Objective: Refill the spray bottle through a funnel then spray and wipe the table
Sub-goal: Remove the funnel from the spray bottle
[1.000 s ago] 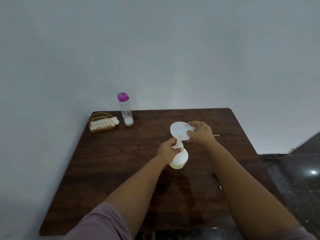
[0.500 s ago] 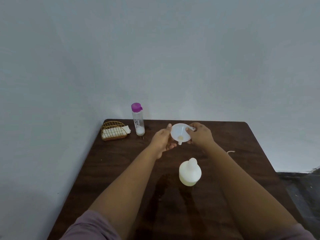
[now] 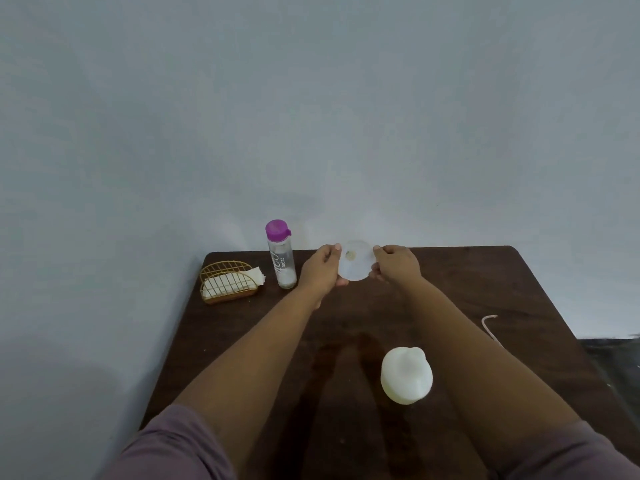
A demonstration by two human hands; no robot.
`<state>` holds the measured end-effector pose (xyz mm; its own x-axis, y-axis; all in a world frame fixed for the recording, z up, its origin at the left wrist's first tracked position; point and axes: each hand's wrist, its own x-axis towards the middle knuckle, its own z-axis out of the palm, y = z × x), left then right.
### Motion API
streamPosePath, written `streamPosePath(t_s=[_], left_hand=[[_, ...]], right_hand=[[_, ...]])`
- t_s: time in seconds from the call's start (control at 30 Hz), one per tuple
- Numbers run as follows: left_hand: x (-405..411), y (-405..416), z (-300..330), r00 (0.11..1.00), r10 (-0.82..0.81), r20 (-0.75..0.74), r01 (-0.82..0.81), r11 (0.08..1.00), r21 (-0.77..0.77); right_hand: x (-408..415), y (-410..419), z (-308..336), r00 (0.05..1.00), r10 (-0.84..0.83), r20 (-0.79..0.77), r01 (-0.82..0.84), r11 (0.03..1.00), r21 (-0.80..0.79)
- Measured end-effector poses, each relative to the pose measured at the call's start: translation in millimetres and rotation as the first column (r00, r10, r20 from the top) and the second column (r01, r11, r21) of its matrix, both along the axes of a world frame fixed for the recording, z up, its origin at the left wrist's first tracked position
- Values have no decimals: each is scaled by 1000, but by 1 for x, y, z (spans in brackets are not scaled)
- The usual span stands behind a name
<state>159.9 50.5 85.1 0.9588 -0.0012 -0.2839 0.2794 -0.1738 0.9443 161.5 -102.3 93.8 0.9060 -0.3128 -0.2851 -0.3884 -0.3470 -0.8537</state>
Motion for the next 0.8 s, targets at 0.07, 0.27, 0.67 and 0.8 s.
streamPosePath(t_s=[0.07,0.27,0.67,0.8], left_hand=[[12,-1,-9,998,-7,-64,1,996,-85],[36,-2,-43,1000,13,-20,-12,999,33],[72,-20,-101,997,-73,5,69,962,262],[82,-28,-114,991,-132,-1,120,895,430]], right_hand=[[13,-2,-5,996,-80,-28,83,986,146],[44,-7,-26,995,-32,-95,53,973,225],[92,-11,-93,966,194,-169,-219,965,-142],[101,-16,-113,944,244,-224,-286,942,-178]])
